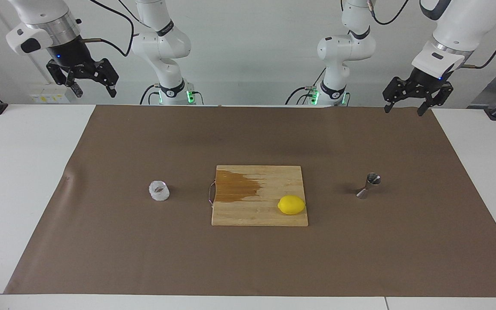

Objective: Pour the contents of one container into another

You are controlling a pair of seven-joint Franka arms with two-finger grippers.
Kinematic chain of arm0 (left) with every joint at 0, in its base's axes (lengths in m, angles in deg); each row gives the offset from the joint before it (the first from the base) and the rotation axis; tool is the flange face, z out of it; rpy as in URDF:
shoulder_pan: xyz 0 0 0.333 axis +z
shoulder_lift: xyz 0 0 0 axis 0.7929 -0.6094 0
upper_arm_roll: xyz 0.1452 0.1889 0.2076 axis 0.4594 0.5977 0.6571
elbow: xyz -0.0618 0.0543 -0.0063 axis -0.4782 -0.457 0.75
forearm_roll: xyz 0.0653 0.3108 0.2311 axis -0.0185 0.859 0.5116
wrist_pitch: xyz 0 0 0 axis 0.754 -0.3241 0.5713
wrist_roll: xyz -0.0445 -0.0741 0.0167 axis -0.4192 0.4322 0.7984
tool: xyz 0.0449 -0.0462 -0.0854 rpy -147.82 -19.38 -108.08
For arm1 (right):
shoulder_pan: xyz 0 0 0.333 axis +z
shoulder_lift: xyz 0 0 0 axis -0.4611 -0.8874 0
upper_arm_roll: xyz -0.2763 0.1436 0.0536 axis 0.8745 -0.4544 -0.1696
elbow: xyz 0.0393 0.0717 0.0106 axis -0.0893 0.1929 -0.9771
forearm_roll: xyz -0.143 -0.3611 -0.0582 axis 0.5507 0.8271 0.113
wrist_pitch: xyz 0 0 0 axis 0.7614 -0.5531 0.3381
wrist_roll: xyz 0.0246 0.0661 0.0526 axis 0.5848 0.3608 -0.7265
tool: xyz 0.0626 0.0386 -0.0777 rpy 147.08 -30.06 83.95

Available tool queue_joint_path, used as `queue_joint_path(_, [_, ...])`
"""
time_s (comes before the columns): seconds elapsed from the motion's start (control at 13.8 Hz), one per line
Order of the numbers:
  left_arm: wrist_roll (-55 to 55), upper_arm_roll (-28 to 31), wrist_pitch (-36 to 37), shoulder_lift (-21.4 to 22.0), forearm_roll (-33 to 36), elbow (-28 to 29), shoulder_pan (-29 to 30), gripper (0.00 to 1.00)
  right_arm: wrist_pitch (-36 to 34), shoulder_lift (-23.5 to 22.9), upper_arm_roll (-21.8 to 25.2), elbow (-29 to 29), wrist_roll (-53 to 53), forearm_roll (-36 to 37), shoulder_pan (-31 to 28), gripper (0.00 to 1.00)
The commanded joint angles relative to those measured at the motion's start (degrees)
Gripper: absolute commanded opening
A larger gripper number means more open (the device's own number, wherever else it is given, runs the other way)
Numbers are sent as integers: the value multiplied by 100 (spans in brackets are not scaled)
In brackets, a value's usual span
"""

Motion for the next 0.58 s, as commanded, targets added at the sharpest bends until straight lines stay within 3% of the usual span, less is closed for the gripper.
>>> queue_joint_path(0.0, [-10,2,88,104,-81,119,43,100,96,145,-21,186,66,-58,-25,100])
queue_joint_path(0.51, [69,2,72,130,-72,171,61,100,96,145,-21,186,66,-58,-25,100])
